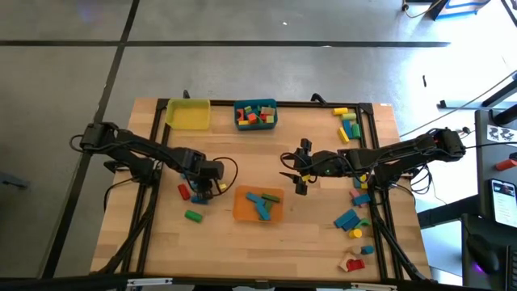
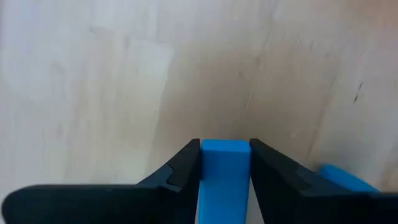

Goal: Sort blocks by size
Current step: Put the blue rectangular block into the orange bin

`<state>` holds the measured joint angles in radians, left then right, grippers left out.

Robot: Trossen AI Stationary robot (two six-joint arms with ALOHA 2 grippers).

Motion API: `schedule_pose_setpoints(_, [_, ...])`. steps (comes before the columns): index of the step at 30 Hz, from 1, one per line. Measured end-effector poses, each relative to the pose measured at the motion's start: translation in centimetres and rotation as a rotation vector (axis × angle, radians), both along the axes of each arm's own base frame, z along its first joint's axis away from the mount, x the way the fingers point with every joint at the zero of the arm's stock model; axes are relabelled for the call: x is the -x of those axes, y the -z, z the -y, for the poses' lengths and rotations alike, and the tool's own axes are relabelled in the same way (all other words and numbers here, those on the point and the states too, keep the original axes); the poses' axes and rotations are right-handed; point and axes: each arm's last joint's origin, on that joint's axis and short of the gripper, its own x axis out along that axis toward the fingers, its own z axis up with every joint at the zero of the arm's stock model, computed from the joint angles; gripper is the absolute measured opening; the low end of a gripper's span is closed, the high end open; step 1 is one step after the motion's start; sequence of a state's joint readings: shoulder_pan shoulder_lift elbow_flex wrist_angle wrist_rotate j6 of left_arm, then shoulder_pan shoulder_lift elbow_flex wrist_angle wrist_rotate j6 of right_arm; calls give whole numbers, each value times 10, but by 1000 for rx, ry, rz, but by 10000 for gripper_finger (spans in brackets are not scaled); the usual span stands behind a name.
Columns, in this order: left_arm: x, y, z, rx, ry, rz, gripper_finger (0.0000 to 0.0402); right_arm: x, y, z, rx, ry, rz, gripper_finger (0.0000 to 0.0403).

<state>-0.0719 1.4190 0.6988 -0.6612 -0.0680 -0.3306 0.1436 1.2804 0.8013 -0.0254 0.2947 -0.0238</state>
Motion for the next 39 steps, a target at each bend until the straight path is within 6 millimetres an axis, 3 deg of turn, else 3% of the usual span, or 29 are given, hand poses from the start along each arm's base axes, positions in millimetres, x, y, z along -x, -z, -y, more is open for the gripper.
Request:
schedule_pose_setpoints(9, [-18,-25,1,-16,52,79,112,0,0,0,0,0,-2,241])
schedule_pose_setpoints(21, [-57,-65,15,-48,206,443,113,0,0,0,0,0,0,241])
schedule_pose_setpoints(33, [-74,-80,29,-71,294,689,113,0,0,0,0,0,0,241])
schedule_pose_setpoints(39, [-91,-72,38,-51,349,778,113,0,0,0,0,0,2,241])
